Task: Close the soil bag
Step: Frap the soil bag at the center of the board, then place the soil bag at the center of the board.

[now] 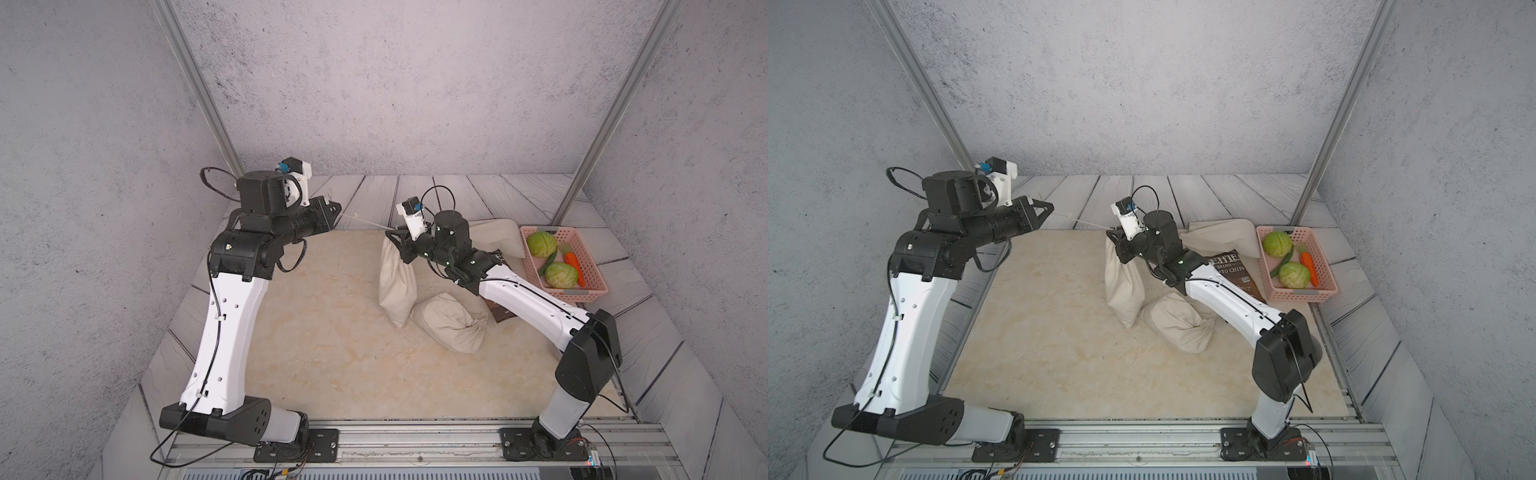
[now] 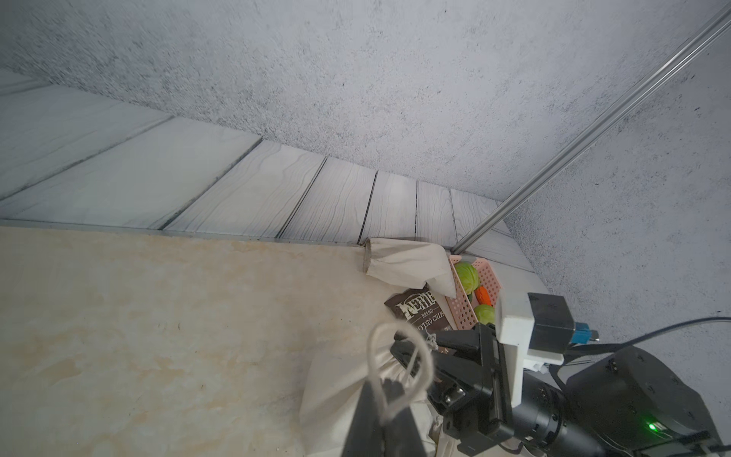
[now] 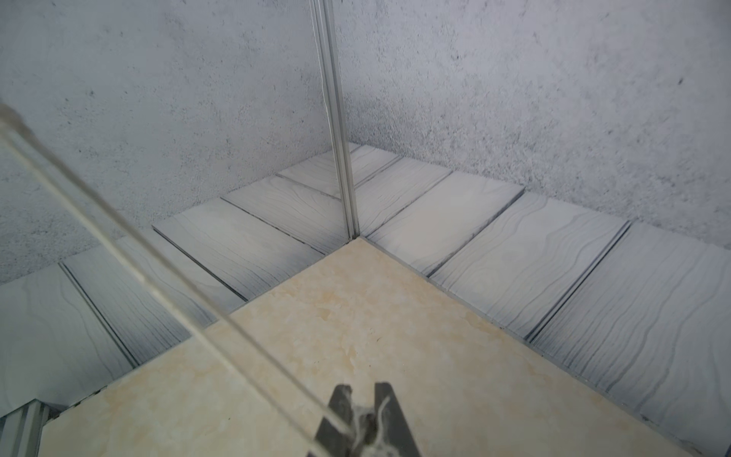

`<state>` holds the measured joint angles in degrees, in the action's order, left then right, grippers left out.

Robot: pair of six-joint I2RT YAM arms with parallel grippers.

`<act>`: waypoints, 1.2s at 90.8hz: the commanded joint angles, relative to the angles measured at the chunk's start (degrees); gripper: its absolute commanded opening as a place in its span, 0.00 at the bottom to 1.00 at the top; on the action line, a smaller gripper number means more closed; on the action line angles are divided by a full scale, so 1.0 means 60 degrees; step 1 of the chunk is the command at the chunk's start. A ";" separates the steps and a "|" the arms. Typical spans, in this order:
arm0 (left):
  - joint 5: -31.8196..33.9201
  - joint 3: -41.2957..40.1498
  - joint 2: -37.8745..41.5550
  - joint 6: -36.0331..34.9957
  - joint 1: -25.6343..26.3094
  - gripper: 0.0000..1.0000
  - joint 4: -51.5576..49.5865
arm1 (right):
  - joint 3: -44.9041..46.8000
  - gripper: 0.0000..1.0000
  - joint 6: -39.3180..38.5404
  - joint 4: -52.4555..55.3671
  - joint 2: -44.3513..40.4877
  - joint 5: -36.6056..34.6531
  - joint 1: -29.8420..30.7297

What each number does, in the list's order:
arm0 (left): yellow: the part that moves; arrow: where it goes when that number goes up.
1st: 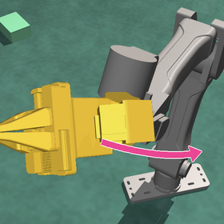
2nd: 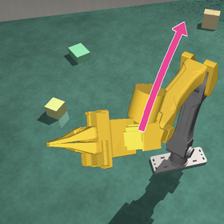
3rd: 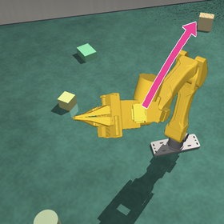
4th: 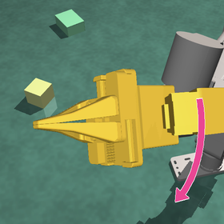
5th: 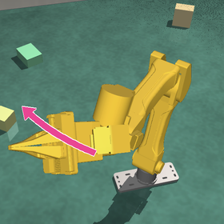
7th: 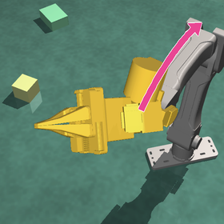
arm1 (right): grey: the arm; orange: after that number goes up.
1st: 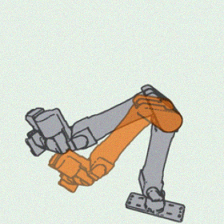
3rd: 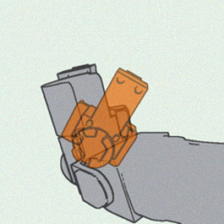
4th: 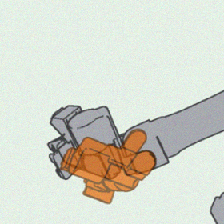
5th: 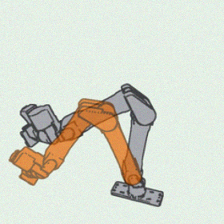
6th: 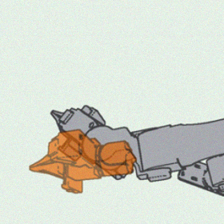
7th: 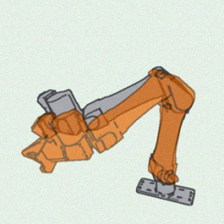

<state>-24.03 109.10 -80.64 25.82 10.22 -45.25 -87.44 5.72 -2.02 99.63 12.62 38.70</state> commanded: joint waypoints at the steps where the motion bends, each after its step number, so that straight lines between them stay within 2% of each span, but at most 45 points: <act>1: 0.1252 -0.0462 0.1476 0.0227 -0.0866 0.00 0.2909 | 0.1398 0.16 0.0148 0.3885 0.0803 -0.2567 -0.1835; 13: 0.1260 -0.2231 0.2009 0.0126 0.0385 0.00 0.3718 | 0.1574 0.16 0.0157 0.3820 0.0682 -0.1549 -0.1820; 19: 0.1026 -0.2537 0.2068 0.0310 0.0829 0.00 0.4109 | 0.1863 0.16 0.0223 0.3502 0.0412 -0.1251 -0.1808; 30: 0.0732 -0.2116 0.1785 0.0254 0.1685 0.00 0.4338 | 0.2241 0.23 0.0201 0.3045 -0.0287 -0.1045 -0.1799; 45: 0.0770 -0.1295 0.1047 -0.0005 0.3028 0.00 0.4553 | 0.2927 0.31 0.0286 0.2339 -0.1345 -0.0837 -0.1803; 53: 0.0977 -0.1062 0.0567 -0.0141 0.3570 0.00 0.4598 | 0.3391 0.38 0.0349 0.1901 -0.2007 -0.0848 -0.1806; 87: 0.1442 -0.0337 -0.1133 0.0092 0.4534 0.00 0.4807 | 0.4192 0.73 0.0539 0.1156 -0.4289 -0.0382 -0.1674; 98: 0.1414 0.0038 -0.1468 0.0078 0.4698 0.00 0.4671 | 0.4064 0.81 0.0567 0.0804 -0.4655 -0.0623 -0.1369; 109: 0.1391 0.0347 -0.1618 0.0061 0.4811 0.00 0.4593 | 0.3613 0.84 0.0623 0.0422 -0.4486 -0.0578 -0.1190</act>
<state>-15.77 107.87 -90.32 26.17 38.41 -19.86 -63.02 8.60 3.70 72.07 9.93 30.70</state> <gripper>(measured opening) 0.047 0.836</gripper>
